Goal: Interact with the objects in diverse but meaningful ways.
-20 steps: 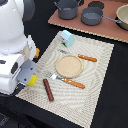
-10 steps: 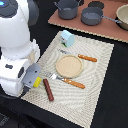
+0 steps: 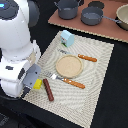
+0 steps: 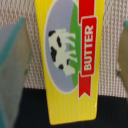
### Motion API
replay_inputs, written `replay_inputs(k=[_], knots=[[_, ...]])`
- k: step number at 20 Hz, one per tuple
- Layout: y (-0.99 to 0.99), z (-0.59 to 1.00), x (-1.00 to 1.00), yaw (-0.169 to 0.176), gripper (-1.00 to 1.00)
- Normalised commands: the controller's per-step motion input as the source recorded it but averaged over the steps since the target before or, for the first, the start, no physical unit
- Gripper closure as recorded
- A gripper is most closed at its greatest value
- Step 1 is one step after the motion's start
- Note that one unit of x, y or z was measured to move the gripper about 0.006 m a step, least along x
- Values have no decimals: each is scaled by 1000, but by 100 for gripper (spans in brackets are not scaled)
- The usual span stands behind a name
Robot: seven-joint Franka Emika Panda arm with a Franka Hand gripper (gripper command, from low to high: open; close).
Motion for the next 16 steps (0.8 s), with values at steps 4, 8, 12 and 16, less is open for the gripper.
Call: replay_inputs(k=[4, 8, 12, 16], knots=[[181, 429, -168, -2, -100], [529, 406, -451, 0, -100], [698, 437, -559, 2, -100], [844, 367, -530, 33, -100]])
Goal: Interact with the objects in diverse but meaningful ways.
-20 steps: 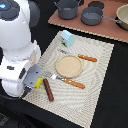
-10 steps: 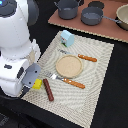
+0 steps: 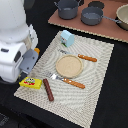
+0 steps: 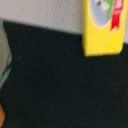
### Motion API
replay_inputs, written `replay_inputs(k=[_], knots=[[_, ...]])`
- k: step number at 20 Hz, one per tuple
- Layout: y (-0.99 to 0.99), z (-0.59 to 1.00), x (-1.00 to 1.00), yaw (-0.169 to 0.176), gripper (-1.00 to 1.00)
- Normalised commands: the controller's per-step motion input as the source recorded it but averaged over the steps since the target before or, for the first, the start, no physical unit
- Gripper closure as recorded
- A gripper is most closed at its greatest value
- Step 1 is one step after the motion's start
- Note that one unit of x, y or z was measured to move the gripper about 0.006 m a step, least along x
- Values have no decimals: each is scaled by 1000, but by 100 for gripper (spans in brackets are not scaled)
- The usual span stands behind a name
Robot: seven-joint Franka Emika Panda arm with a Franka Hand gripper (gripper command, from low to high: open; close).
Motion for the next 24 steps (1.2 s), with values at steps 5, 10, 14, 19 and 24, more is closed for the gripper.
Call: replay_inputs(k=[5, 10, 14, 19, 24], knots=[[875, 332, -130, 34, -100], [684, 159, 346, 7, -100], [331, -189, -10, 49, -100], [183, -365, -338, 49, -100], [156, -417, -483, 37, -100]])
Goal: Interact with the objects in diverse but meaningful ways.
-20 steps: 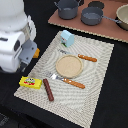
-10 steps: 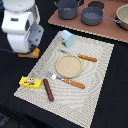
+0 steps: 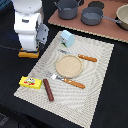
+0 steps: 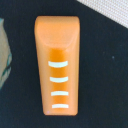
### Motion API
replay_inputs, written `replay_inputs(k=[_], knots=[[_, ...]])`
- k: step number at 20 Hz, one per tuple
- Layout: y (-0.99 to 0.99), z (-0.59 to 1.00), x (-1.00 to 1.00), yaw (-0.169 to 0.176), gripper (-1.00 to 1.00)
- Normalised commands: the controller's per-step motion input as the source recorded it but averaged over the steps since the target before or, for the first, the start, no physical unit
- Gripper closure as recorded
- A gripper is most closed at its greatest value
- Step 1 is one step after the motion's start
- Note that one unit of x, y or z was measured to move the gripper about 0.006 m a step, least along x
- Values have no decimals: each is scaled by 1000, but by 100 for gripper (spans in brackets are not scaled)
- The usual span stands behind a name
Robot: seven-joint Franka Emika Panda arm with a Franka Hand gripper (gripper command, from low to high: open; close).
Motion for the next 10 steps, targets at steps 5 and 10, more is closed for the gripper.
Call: replay_inputs(k=[5, 10], knots=[[69, -397, -587, 11, -100], [0, -355, -618, 0, -100]])
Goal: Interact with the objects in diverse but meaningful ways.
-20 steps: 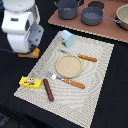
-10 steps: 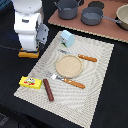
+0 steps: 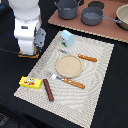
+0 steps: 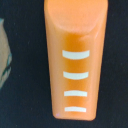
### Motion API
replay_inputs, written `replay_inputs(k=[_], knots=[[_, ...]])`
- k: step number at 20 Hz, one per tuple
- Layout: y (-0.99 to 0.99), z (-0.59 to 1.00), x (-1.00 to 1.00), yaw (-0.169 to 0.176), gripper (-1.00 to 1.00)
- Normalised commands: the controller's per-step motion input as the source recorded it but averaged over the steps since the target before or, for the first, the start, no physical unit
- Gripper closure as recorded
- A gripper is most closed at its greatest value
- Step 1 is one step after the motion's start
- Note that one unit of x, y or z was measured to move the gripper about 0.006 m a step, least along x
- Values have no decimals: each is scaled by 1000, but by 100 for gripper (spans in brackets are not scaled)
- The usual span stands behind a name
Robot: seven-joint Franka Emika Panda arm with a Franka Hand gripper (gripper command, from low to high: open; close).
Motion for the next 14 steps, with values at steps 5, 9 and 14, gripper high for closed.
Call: replay_inputs(k=[5, 9, 14], knots=[[0, -330, -474, 0, -100], [139, -407, -316, 11, -100], [70, -434, -301, 7, -100]])
